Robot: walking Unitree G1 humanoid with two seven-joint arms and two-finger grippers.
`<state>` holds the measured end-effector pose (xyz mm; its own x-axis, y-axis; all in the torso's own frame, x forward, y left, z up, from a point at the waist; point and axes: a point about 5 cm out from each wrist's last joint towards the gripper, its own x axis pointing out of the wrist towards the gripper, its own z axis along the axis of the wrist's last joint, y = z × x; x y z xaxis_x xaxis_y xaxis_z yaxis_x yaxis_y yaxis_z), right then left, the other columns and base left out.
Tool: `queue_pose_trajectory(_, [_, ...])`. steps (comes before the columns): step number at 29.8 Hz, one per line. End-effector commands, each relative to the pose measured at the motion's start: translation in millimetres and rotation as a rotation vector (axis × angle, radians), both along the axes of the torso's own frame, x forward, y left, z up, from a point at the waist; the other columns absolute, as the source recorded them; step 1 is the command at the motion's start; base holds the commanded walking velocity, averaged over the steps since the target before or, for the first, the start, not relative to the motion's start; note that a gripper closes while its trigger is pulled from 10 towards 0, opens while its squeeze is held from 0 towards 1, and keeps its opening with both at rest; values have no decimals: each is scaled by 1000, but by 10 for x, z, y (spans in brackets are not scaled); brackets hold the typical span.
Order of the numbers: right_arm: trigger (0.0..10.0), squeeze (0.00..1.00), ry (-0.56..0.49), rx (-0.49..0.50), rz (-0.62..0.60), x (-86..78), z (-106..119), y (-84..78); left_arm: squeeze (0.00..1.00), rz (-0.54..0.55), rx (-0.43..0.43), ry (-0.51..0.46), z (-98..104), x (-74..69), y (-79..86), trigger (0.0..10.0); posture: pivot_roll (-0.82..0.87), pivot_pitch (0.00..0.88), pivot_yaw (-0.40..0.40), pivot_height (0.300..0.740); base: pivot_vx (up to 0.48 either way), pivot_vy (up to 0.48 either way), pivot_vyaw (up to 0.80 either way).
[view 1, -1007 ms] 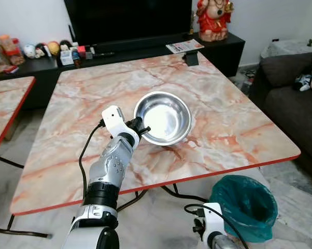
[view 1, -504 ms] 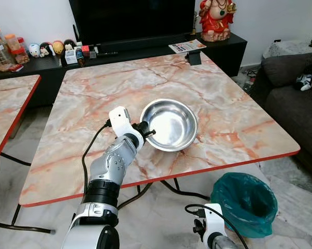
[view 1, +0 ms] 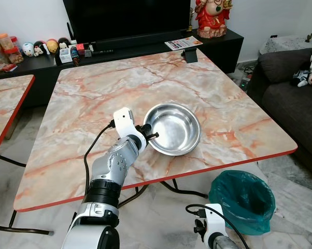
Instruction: Setting the table
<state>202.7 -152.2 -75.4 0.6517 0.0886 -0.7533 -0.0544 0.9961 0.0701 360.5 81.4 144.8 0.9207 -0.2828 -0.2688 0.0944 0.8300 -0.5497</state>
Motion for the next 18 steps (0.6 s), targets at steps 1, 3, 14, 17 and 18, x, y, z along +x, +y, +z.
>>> queue_pose_trajectory(1, [10000,0,15,7,-3,-24,-16,16,0,19,27,3,42,25,35,10000,16,0,87,740,0,0,0])
queue_pose_trajectory(3, [10000,0,14,9,-3,-26,-17,21,0,72,4,48,16,40,87,10000,16,0,88,740,0,0,0])
queue_pose_trajectory(14, [10000,0,20,13,-7,-37,-23,32,0,59,-88,127,-53,19,39,10000,16,0,90,740,0,0,0])
queue_pose_trajectory(17, [10000,0,20,13,-7,-39,-24,32,0,39,-106,129,-47,12,11,10000,17,0,90,740,0,0,0])
queue_pose_trajectory(18, [10000,0,21,13,-6,-40,-25,32,0,29,-102,129,-48,8,-1,10000,18,0,90,740,0,0,0])
